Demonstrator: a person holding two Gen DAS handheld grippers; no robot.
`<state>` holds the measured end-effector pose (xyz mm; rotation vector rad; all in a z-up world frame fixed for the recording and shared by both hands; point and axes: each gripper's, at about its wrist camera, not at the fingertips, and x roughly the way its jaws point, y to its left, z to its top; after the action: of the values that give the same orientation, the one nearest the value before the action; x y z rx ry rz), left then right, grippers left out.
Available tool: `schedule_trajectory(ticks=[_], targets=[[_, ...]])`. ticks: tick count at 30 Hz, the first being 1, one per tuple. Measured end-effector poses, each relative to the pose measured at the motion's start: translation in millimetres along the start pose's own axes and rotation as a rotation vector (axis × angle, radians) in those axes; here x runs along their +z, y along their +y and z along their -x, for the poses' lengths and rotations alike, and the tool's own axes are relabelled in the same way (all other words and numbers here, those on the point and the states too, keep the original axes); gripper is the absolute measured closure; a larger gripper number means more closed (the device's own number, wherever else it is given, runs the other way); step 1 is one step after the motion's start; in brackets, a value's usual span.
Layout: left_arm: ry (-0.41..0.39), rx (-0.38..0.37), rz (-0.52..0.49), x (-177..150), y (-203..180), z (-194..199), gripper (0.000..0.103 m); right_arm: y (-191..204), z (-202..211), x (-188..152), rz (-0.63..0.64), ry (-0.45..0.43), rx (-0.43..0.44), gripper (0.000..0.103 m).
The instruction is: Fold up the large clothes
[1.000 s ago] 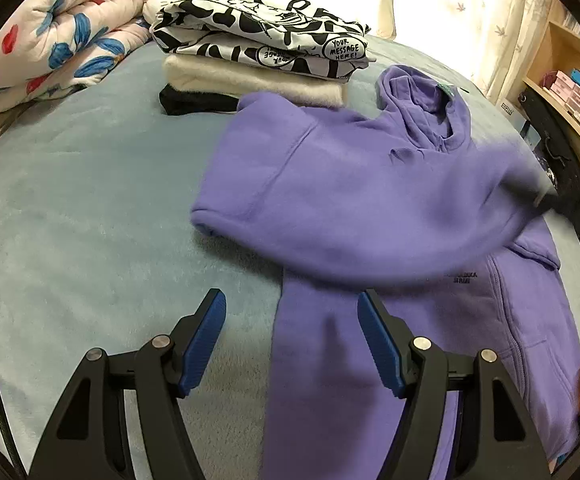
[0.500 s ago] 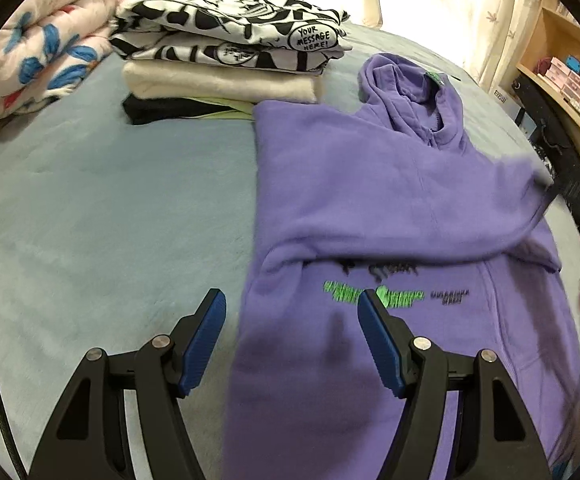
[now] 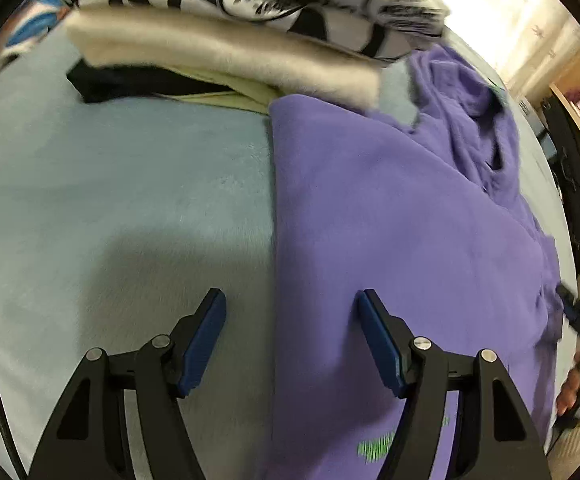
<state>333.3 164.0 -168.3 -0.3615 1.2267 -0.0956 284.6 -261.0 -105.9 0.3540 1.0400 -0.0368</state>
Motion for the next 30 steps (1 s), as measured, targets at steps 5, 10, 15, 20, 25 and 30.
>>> schedule_trajectory(ticks=[5, 10, 15, 20, 25, 30], targets=[[-0.030, 0.046, -0.046, 21.1, -13.5, -17.8, 0.039, 29.5, -23.6, -5.2, 0.092, 0.010, -0.101, 0.042], [-0.105, 0.104, -0.134, 24.5, -41.8, -9.6, 0.087, 60.8, -11.7, -4.4, 0.239, -0.067, -0.164, 0.091], [-0.164, 0.117, -0.128, 15.8, -35.9, -17.9, 0.087, 54.4, -22.9, -5.8, 0.236, -0.123, -0.253, 0.092], [-0.155, 0.115, -0.123, 15.1, -31.7, -12.2, 0.075, 42.2, -23.4, -11.5, 0.216, -0.063, -0.276, 0.069], [-0.243, 0.252, -0.217, 2.2, -53.4, 29.0, 0.070, 48.3, 14.7, -8.2, 0.174, -0.169, -0.218, 0.057], [-0.352, 0.165, -0.295, -8.6, -104.0, 49.7, 0.065, 101.3, 9.1, -1.6, 0.240, -0.185, -0.117, 0.057]])
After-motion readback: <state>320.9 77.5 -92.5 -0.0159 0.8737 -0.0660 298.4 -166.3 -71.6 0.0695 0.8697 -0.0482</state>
